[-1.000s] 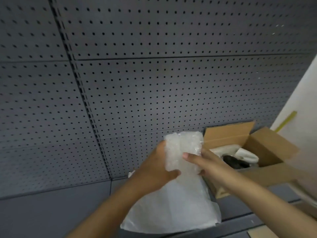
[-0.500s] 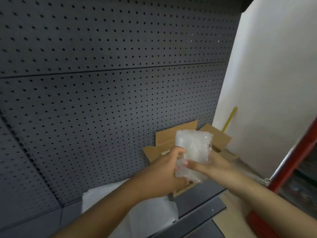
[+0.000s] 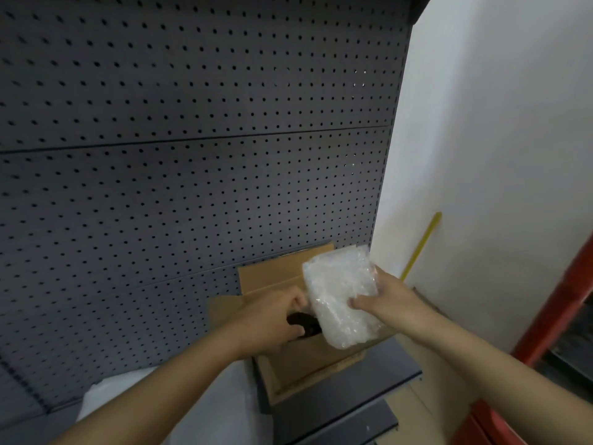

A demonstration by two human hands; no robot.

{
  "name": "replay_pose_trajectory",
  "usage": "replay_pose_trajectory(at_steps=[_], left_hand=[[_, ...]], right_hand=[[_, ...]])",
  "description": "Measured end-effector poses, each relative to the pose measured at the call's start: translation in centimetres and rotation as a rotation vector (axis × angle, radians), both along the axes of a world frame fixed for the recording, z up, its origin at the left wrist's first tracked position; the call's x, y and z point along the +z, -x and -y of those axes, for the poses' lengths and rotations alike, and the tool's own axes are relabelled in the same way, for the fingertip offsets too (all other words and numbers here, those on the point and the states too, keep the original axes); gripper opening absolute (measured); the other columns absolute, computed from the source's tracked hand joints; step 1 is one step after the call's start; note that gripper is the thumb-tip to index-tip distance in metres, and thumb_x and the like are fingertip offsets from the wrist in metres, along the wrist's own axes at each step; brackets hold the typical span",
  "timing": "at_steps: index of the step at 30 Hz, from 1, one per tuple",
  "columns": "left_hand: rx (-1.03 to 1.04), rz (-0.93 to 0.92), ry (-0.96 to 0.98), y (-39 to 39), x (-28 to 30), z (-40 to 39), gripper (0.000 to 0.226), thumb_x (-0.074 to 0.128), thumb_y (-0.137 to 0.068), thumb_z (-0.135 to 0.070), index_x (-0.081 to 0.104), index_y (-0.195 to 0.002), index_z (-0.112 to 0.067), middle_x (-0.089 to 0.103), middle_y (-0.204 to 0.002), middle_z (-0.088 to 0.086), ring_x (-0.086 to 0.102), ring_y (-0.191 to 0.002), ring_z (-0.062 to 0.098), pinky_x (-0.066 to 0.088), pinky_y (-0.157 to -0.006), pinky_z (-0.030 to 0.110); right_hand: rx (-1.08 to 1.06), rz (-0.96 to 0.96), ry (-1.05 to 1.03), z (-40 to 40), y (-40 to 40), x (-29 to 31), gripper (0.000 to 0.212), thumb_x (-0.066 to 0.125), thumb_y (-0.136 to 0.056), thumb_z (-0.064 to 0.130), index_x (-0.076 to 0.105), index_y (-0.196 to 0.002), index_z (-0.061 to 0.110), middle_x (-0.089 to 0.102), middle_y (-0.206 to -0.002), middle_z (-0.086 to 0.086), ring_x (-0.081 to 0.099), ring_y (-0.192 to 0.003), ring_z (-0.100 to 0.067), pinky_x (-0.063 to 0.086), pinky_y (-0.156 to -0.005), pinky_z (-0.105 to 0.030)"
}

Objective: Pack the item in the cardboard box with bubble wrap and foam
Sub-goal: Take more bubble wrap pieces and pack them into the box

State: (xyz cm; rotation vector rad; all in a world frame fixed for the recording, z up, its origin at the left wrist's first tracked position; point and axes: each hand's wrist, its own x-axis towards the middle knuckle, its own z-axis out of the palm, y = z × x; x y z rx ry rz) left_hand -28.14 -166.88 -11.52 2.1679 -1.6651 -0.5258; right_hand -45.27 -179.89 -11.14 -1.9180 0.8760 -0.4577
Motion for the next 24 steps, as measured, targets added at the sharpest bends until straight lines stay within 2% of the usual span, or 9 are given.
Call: replay_pose_trajectory(at_steps=[1, 4, 7, 10, 13, 16, 18, 21, 24], left_hand=[[0.023, 0.018, 0.001, -0.6, -0.1, 0.8, 0.03, 0.065, -0.087, -0.029, 0.054, -0.115, -0.032, 0.054, -0.111, -0.018, 0.056, -0.099, 0.006, 0.05, -0.081, 0.023], [0.053, 0.052, -0.008, -2.7, -0.7, 3.4, 0.034, 0.066, -0.087, -0.028, 0.052, -0.118, -0.027, 0.057, -0.122, -0.009, 0.056, -0.11, 0.009, 0.05, -0.094, 0.031], [0.061, 0.079, -0.008, -4.2, -1.4, 6.2, 0.045, 0.068, -0.085, -0.029, 0.049, -0.125, -0.027, 0.054, -0.126, -0.009, 0.052, -0.113, 0.007, 0.046, -0.097, 0.025], [0.07, 0.108, -0.041, -4.9, -2.3, 8.9, 0.052, 0.069, -0.082, -0.03, 0.048, -0.13, -0.027, 0.054, -0.128, -0.009, 0.052, -0.113, 0.008, 0.047, -0.096, 0.026], [0.071, 0.109, -0.079, -4.7, -3.4, 11.1, 0.047, 0.067, -0.083, -0.034, 0.049, -0.126, -0.028, 0.056, -0.123, -0.01, 0.055, -0.109, 0.008, 0.05, -0.094, 0.029], [0.097, 0.104, -0.126, -4.7, -4.3, 13.3, 0.041, 0.065, -0.083, -0.04, 0.05, -0.121, -0.031, 0.057, -0.118, -0.011, 0.056, -0.104, 0.009, 0.051, -0.092, 0.031], [0.135, 0.098, -0.15, -4.8, -5.0, 14.7, 0.043, 0.065, -0.084, -0.038, 0.051, -0.124, -0.03, 0.056, -0.121, -0.01, 0.055, -0.106, 0.01, 0.05, -0.092, 0.031], [0.198, 0.083, -0.189, -4.2, -5.8, 16.1, 0.04, 0.065, -0.085, -0.035, 0.052, -0.123, -0.03, 0.057, -0.12, -0.01, 0.055, -0.105, 0.01, 0.049, -0.09, 0.028], [0.242, 0.065, -0.232, -4.1, -6.7, 16.9, 0.023, 0.065, -0.083, -0.035, 0.055, -0.104, -0.034, 0.059, -0.108, -0.009, 0.057, -0.096, 0.009, 0.051, -0.082, 0.028]], right_hand=[[0.03, -0.012, -0.002, 0.8, -0.3, -0.1, 0.04, 0.066, -0.086, 0.011, 0.047, -0.114, 0.031, 0.062, -0.113, 0.002, 0.06, -0.103, -0.014, 0.05, -0.082, -0.022], [0.073, -0.069, 0.013, 3.3, -1.4, -0.7, 0.038, 0.068, -0.084, 0.015, 0.051, -0.115, 0.029, 0.065, -0.119, -0.001, 0.061, -0.11, -0.018, 0.05, -0.098, -0.038], [0.091, -0.157, 0.137, 6.1, -2.1, -0.8, 0.041, 0.07, -0.079, 0.023, 0.058, -0.116, 0.011, 0.065, -0.116, -0.01, 0.063, -0.106, -0.023, 0.051, -0.095, -0.047], [0.099, -0.222, 0.186, 9.3, -2.4, -0.7, 0.048, 0.071, -0.081, 0.026, 0.052, -0.124, 0.017, 0.061, -0.119, -0.002, 0.06, -0.108, -0.019, 0.051, -0.095, -0.037], [0.169, -0.291, 0.293, 12.4, -2.7, -1.3, 0.041, 0.067, -0.085, 0.026, 0.055, -0.122, 0.015, 0.061, -0.118, -0.004, 0.059, -0.107, -0.019, 0.047, -0.092, -0.029], [0.288, -0.374, 0.462, 15.1, -3.5, -2.0, 0.029, 0.058, -0.093, 0.026, 0.061, -0.111, 0.004, 0.065, -0.112, -0.01, 0.06, -0.099, -0.018, 0.04, -0.077, -0.013], [0.366, -0.429, 0.53, 17.0, -4.3, -2.5, 0.029, 0.049, -0.097, 0.025, 0.062, -0.108, 0.001, 0.066, -0.111, -0.012, 0.06, -0.1, -0.019, 0.035, -0.071, -0.014], [0.488, -0.475, 0.622, 19.1, -5.7, -3.2, 0.027, 0.039, -0.101, 0.024, 0.06, -0.108, 0.008, 0.062, -0.118, -0.011, 0.057, -0.111, -0.021, 0.038, -0.09, -0.024], [0.542, -0.451, 0.647, 20.8, -6.7, -4.5, 0.031, 0.039, -0.101, 0.024, 0.059, -0.112, 0.003, 0.062, -0.116, -0.01, 0.058, -0.106, -0.02, 0.039, -0.086, -0.023]])
